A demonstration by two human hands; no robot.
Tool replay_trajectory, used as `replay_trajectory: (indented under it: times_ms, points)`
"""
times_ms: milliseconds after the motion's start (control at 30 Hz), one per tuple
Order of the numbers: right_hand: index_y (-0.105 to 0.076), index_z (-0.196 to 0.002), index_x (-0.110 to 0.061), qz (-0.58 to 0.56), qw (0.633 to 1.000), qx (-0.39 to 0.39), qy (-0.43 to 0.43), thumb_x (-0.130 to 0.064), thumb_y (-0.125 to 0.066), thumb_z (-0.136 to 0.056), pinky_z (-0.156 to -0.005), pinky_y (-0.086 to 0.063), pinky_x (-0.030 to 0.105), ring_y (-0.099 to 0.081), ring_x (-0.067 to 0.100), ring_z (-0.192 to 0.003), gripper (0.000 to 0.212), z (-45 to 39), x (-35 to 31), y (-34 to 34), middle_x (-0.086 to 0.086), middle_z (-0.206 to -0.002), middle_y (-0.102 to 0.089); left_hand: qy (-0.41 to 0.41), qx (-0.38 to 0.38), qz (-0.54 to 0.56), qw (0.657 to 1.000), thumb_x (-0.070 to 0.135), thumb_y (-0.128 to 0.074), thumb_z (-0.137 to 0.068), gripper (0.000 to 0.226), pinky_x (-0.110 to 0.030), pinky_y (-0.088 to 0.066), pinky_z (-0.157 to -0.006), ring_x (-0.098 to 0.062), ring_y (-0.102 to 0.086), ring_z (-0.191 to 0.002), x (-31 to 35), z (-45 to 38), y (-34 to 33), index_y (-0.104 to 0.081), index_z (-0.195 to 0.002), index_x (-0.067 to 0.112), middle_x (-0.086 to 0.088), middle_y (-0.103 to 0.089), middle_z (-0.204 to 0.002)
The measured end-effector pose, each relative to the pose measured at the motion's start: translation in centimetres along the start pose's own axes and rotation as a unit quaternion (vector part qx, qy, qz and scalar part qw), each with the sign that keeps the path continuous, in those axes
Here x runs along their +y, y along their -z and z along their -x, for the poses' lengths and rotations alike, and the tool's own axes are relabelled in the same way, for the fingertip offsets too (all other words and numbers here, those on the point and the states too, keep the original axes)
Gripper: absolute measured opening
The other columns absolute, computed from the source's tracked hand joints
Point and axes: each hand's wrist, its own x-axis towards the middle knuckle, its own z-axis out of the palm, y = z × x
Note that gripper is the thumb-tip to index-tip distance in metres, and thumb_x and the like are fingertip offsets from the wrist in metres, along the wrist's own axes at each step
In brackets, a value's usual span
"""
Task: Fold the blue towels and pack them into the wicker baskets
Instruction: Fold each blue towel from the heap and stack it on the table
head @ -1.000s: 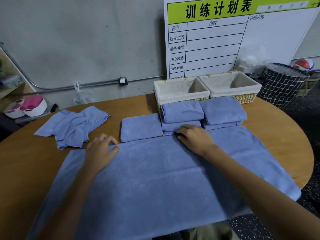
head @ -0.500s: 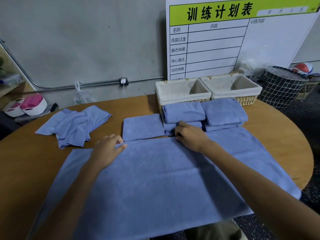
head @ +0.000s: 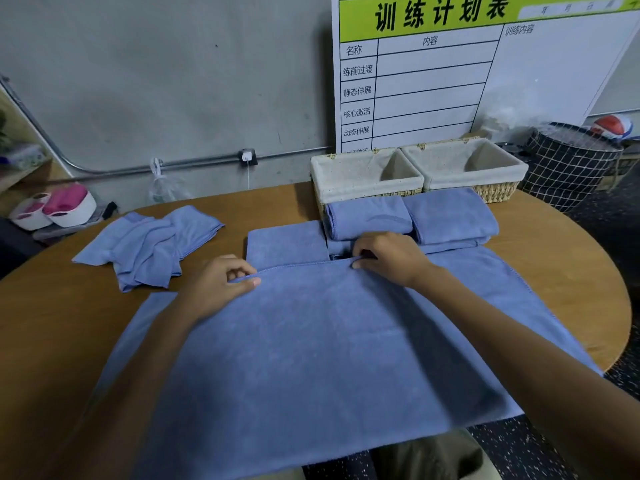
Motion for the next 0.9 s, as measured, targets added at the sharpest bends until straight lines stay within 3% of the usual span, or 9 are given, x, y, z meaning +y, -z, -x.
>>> replay_trajectory:
  times_ms: [200, 333, 467, 567, 667, 733, 833, 900]
  points:
    - [-0.065, -0.083, -0.02, 0.026, 1.0, 0.007, -0.009, -0.051, -0.064, -0.091, -0.057, -0.038, 0.033, -0.05, 0.012, -0.072, 0.031, 0.9, 0.3, -0.5, -0.009, -0.077, -0.06, -0.046, 0.025, 0.001, 0.999, 0.02, -0.078, -0.087, 0.01, -0.016, -0.04, -0.066, -0.012, -0.059, -0.077, 0.1, -0.3, -1.9, -0.073, -0.083, 0.027, 0.005, -0.063, -0.083]
    - [-0.062, -0.081, -0.022, 0.051, 0.999, -0.01, -0.008, -0.056, -0.063, -0.09, -0.061, -0.042, 0.034, -0.057, 0.016, -0.075, 0.035, 1.5, 1.2, -0.5, -0.006, -0.08, -0.064, -0.091, 0.009, -0.048, 0.995, 0.025, -0.075, -0.09, 0.003, -0.03, -0.049, -0.07, -0.009, -0.062, -0.084, -0.2, -0.7, -2.4, -0.073, -0.089, 0.027, 0.013, -0.064, -0.087]
    - [-0.066, -0.084, -0.023, 0.051, 0.999, -0.017, 0.001, -0.053, -0.065, -0.09, -0.061, -0.038, 0.033, -0.061, 0.018, -0.081, 0.031, 2.2, 2.7, 0.4, -0.005, -0.082, -0.068, -0.119, 0.044, -0.074, 0.989, 0.026, -0.077, -0.088, 0.006, -0.014, -0.038, -0.065, -0.004, -0.058, -0.079, -0.1, -0.5, -1.0, -0.072, -0.085, 0.024, 0.018, -0.06, -0.086]
    - [-0.064, -0.08, -0.021, 0.037, 0.999, -0.003, 0.002, -0.054, -0.064, -0.09, -0.063, -0.045, 0.036, -0.061, 0.018, -0.081, 0.034, 3.0, 3.4, 0.7, -0.007, -0.076, -0.065, -0.138, 0.037, -0.069, 0.987, 0.033, -0.077, -0.088, 0.012, -0.019, -0.038, -0.062, -0.006, -0.056, -0.073, 0.6, -0.2, 0.0, -0.07, -0.081, 0.025, 0.014, -0.059, -0.078]
    - [-0.064, -0.072, -0.022, 0.053, 0.989, 0.11, 0.087, -0.058, -0.059, -0.088, -0.053, -0.034, 0.028, -0.057, 0.02, -0.069, 0.04, 4.5, 3.1, 1.3, -0.009, -0.064, -0.058, -0.174, 0.055, -0.08, 0.98, 0.044, -0.071, -0.087, 0.019, -0.023, -0.04, -0.059, -0.006, -0.054, -0.066, 1.9, 1.5, 1.1, -0.07, -0.079, 0.027, 0.015, -0.055, -0.068]
    - [-0.068, -0.072, -0.022, 0.063, 0.971, 0.183, 0.142, -0.053, -0.057, -0.089, -0.054, -0.027, 0.025, -0.05, 0.019, -0.062, 0.037, 6.6, 2.4, 2.1, -0.005, -0.06, -0.056, -0.203, 0.083, -0.12, 0.968, 0.05, -0.067, -0.088, 0.025, -0.024, -0.042, -0.058, -0.005, -0.055, -0.063, 2.7, 3.7, 1.5, -0.069, -0.078, 0.027, 0.014, -0.059, -0.069]
    - [-0.066, -0.075, -0.024, 0.084, 0.948, 0.221, 0.213, -0.049, -0.057, -0.09, -0.053, -0.024, 0.028, -0.039, 0.015, -0.062, 0.03, 10.7, 0.9, 2.1, -0.005, -0.066, -0.049, -0.28, 0.095, -0.176, 0.939, 0.055, -0.067, -0.086, 0.033, -0.022, -0.041, -0.053, -0.005, -0.05, -0.057, 2.4, 7.8, -0.2, -0.067, -0.074, 0.025, 0.014, -0.058, -0.066]
    - [-0.064, -0.076, -0.023, 0.095, 0.944, 0.199, 0.244, -0.052, -0.054, -0.092, -0.053, -0.033, 0.03, -0.038, 0.015, -0.067, 0.034, 12.8, 0.9, 0.6, -0.005, -0.068, -0.047, -0.3, 0.08, -0.186, 0.932, 0.058, -0.063, -0.088, 0.038, -0.021, -0.037, -0.05, -0.003, -0.045, -0.055, 1.2, 9.7, -2.2, -0.063, -0.071, 0.024, 0.014, -0.051, -0.062]
